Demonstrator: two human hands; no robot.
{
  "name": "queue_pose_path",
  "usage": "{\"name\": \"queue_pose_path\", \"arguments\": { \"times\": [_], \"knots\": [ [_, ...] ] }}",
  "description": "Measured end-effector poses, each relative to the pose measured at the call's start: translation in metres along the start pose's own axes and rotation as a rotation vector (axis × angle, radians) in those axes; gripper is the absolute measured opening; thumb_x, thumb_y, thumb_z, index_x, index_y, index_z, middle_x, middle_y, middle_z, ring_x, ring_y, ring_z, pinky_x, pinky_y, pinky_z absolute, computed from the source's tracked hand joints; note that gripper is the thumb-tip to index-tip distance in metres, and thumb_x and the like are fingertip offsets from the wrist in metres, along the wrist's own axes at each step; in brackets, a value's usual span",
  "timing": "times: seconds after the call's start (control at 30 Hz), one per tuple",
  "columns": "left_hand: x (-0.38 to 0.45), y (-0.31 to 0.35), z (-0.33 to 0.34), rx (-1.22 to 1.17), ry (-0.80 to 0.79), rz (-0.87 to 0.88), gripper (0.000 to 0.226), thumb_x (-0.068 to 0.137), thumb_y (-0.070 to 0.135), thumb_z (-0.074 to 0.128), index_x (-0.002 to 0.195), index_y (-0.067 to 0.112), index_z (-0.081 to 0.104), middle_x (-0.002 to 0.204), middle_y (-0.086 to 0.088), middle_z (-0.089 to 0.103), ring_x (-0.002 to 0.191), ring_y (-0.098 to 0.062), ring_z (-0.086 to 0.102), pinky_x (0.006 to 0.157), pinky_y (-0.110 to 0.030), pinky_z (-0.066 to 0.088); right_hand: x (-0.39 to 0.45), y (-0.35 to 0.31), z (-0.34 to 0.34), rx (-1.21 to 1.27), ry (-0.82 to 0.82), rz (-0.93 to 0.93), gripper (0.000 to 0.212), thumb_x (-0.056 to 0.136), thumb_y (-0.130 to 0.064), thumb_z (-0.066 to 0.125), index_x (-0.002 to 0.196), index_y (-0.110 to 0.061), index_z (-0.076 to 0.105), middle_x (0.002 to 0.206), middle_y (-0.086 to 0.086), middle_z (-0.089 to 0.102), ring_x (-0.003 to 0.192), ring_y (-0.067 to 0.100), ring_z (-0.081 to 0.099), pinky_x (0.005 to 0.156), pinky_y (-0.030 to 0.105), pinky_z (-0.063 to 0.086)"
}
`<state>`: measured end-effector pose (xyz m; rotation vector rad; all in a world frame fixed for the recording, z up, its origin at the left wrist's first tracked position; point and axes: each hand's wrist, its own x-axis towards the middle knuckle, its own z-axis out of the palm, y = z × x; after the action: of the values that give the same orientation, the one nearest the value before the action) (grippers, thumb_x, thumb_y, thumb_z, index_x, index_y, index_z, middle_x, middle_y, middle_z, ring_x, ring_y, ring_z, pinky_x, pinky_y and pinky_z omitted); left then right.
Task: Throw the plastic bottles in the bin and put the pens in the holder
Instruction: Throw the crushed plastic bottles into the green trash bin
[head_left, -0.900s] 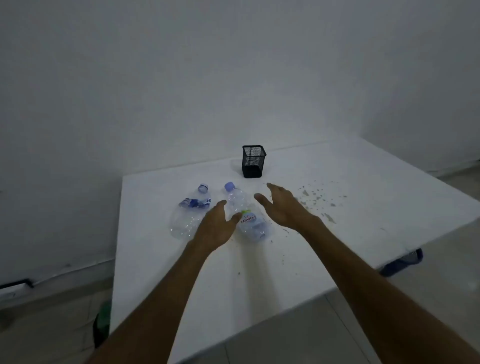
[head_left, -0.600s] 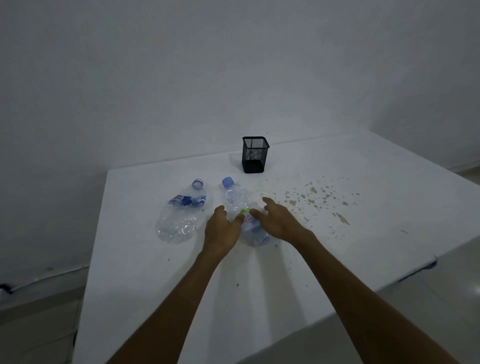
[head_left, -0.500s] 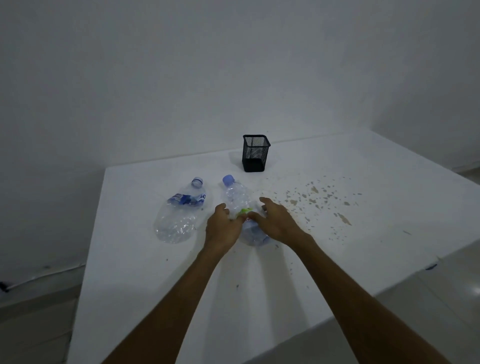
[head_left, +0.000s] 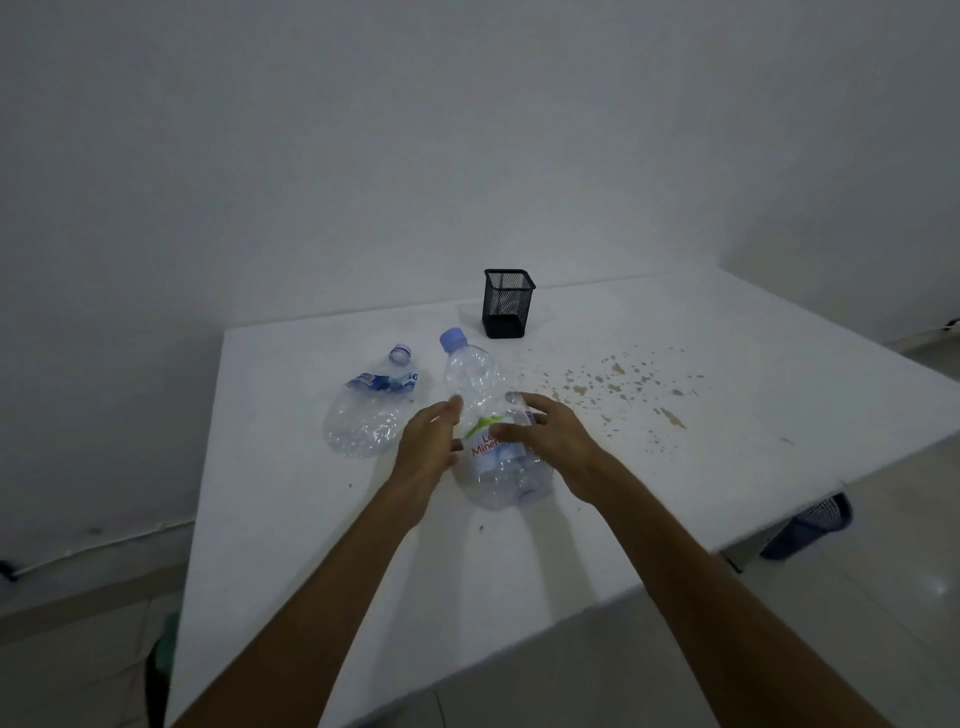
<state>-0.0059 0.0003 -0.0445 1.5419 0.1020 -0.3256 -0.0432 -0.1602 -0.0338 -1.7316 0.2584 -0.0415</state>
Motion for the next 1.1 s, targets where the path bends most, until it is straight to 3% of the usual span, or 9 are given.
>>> {"name": "queue_pose_path", "arguments": {
  "times": [0.07,0.2,0.33,0.53,0.7,0.87,1.0,1.1],
  "knots": [
    [-0.021,0.006,-0.013,-0.186,-0.020,-0.104,0.057,0.093,0.060,0.043,0.125,0.015,0.060,0.115,-0.003,0.068,0.090,-0.020,0.067,0.072,-0.030,0.055,-0.022,-0.004,0.005,0.025,-0.051,0.019,0.060,0.079,-0.015,0.078,0.134,-0.017,0.054,0.126,0.009,0.065,0.113,0.028,0.065,0.097,0.046,0.054],
    [-0.064,0.011,-0.054,-0.354,-0.114,-0.236,0.082,0.078,0.084,0.034,0.114,0.019,0.069,0.112,-0.006,0.072,0.100,-0.029,0.068,0.082,-0.040,0.056,-0.070,-0.012,0.022,0.067,-0.127,0.023,0.060,0.081,-0.012,0.076,0.136,-0.021,0.053,0.127,0.009,0.064,0.110,0.028,0.066,0.095,0.048,0.055],
    [-0.104,0.011,-0.106,-0.436,-0.238,-0.354,0.097,0.067,0.092,0.037,0.117,0.015,0.066,0.117,-0.010,0.070,0.107,-0.034,0.065,0.088,-0.046,0.054,-0.109,-0.021,0.049,-0.006,-0.235,-0.022,0.058,0.080,-0.011,0.077,0.130,-0.031,0.056,0.125,0.003,0.065,0.109,0.025,0.066,0.091,0.042,0.058],
    [-0.167,0.005,-0.172,-0.461,-0.337,-0.431,0.089,0.065,0.086,0.054,0.112,0.012,0.064,0.116,-0.011,0.071,0.114,-0.034,0.063,0.105,-0.052,0.043,-0.153,-0.035,0.103,-0.127,-0.350,-0.045,0.053,0.079,-0.012,0.078,0.115,-0.045,0.060,0.113,-0.009,0.068,0.101,0.019,0.070,0.078,0.031,0.061],
    [-0.191,-0.003,-0.216,-0.600,-0.335,-0.401,0.095,0.069,0.092,0.030,0.120,0.017,0.058,0.120,-0.004,0.071,0.119,-0.031,0.059,0.101,-0.054,0.041,-0.174,-0.044,0.147,-0.204,-0.417,-0.030,0.050,0.078,-0.013,0.079,0.108,-0.049,0.063,0.108,-0.011,0.070,0.097,0.015,0.071,0.071,0.027,0.060],
    [-0.209,-0.012,-0.257,-0.613,-0.372,-0.365,0.087,0.070,0.078,0.058,0.134,0.019,0.053,0.123,-0.002,0.070,0.116,-0.029,0.064,0.103,-0.051,0.044,-0.185,-0.050,0.181,-0.202,-0.479,-0.029,0.046,0.079,-0.011,0.078,0.108,-0.044,0.066,0.104,-0.009,0.074,0.094,0.014,0.073,0.070,0.026,0.059],
    [-0.219,-0.021,-0.282,-0.678,-0.377,-0.335,0.083,0.071,0.064,0.069,0.134,0.012,0.052,0.126,-0.008,0.067,0.116,-0.031,0.064,0.101,-0.046,0.048,-0.187,-0.051,0.210,-0.209,-0.452,-0.013,0.056,0.079,-0.012,0.078,0.127,-0.031,0.059,0.112,-0.004,0.069,0.102,0.018,0.068,0.070,0.027,0.060],
    [-0.221,-0.028,-0.298,-0.668,-0.319,-0.295,0.079,0.069,0.056,0.072,0.129,0.006,0.056,0.125,-0.012,0.067,0.115,-0.031,0.064,0.098,-0.043,0.050,-0.190,-0.049,0.232,-0.194,-0.470,0.018,0.037,0.083,-0.013,0.073,0.113,-0.033,0.064,0.107,-0.001,0.071,0.097,0.017,0.070,0.069,0.026,0.060]
  ]
}}
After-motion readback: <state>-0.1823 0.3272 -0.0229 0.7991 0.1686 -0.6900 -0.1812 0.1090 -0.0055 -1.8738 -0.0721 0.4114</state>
